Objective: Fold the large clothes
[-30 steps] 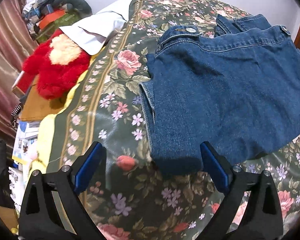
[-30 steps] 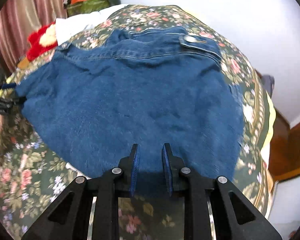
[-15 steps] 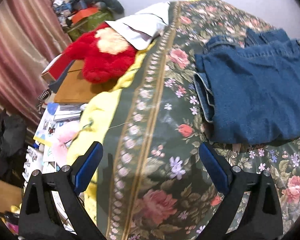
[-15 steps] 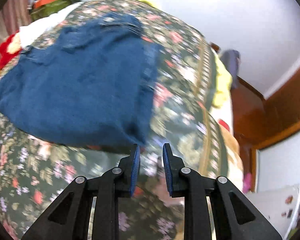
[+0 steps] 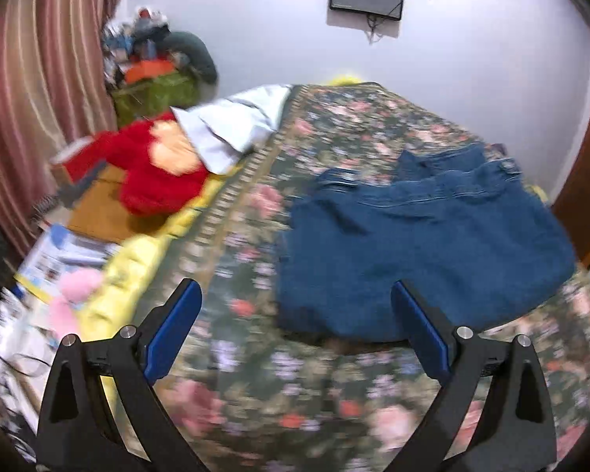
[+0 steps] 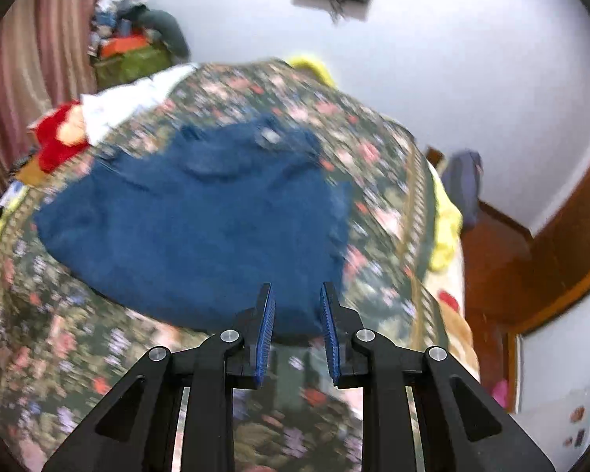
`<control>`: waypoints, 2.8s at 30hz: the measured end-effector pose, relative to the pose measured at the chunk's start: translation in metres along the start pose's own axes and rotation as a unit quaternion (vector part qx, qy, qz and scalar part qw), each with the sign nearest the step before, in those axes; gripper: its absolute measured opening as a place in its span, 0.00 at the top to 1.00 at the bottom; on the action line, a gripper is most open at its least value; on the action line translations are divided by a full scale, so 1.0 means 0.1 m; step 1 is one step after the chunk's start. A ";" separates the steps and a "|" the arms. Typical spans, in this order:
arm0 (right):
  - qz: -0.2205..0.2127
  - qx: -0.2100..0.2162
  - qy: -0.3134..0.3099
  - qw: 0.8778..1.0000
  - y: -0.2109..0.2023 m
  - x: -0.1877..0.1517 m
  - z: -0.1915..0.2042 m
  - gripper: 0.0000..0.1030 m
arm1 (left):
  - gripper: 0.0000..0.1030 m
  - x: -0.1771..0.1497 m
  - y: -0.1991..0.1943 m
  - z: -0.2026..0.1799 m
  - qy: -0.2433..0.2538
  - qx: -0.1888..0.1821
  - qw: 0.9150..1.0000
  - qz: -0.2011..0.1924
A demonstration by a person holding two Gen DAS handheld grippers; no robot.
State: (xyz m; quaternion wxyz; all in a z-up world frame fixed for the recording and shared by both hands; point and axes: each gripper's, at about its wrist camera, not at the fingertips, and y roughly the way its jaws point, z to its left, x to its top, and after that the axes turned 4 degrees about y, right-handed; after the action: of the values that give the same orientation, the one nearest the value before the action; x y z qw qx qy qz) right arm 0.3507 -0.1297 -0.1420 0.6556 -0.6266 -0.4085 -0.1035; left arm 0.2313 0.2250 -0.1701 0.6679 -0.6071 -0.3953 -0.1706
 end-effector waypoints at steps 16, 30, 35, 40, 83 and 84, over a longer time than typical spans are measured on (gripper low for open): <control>0.050 0.085 -0.067 0.993 0.93 0.20 1.04 0.82 | 0.09 -0.58 1.23 0.06 -0.312 -0.141 0.928 0.148; 0.084 0.112 -0.039 0.989 1.35 -0.01 0.96 0.82 | 0.35 -0.22 1.79 0.01 -0.361 -0.146 0.913 0.125; 0.092 0.112 -0.032 0.989 1.32 0.01 1.00 0.82 | 0.61 -0.20 1.71 0.07 -0.352 -0.138 0.917 0.127; 0.102 0.111 -0.033 0.988 1.19 0.02 1.00 0.82 | 0.77 0.07 1.29 -0.09 -0.268 -0.124 0.951 0.095; 0.153 0.186 0.142 0.960 0.59 -0.09 -0.22 0.82 | 0.81 0.49 0.03 -2.06 0.158 -0.080 0.981 -0.081; 0.150 0.178 0.157 0.960 0.53 -0.16 -0.39 0.82 | 0.81 0.43 0.08 -2.17 0.176 -0.087 0.978 -0.070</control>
State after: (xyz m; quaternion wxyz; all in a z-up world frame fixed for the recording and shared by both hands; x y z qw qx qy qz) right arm 0.3909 -0.1604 -0.1873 0.8203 -0.5297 -0.2139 -0.0263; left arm 0.3331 0.0321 -0.1330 0.6581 -0.5938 -0.2970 -0.3551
